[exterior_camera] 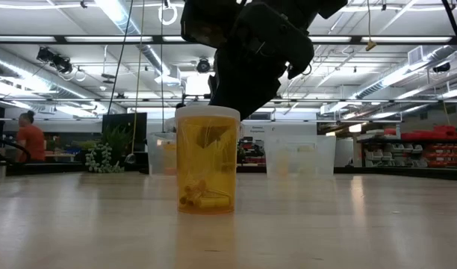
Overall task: Pick and place medicine bottles into bin by pill shape (circle, oval)
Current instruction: Put the small yellow pill bottle in the right transparent bin
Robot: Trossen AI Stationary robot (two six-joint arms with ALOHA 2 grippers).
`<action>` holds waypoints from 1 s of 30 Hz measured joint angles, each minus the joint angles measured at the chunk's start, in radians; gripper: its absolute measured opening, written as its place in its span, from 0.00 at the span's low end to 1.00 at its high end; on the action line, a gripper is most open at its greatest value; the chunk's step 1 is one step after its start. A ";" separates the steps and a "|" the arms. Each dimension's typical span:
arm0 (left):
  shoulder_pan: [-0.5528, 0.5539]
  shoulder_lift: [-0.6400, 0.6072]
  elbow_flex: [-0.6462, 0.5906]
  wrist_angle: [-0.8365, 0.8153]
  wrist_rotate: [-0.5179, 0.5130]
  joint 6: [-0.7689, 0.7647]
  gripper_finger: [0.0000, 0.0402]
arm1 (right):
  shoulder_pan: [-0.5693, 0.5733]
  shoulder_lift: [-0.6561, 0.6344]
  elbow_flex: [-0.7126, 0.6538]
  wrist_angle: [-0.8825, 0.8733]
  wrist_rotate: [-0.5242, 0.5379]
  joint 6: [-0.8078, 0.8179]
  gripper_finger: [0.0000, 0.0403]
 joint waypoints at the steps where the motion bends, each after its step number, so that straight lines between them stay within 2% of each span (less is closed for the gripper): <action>1: 0.000 0.000 0.000 0.000 0.000 0.000 0.08 | -0.003 0.000 0.000 -0.001 0.000 0.000 0.35; 8: 0.000 0.000 0.000 0.000 0.000 -0.003 0.08 | -0.008 0.000 0.020 -0.056 0.005 -0.004 0.34; 21: 0.000 0.000 0.000 0.000 0.000 0.000 0.07 | -0.011 0.000 0.121 -0.227 0.113 -0.029 0.34; 30: 0.000 0.000 0.000 0.000 0.000 -0.002 0.09 | -0.011 0.000 0.197 -0.328 0.136 -0.040 0.34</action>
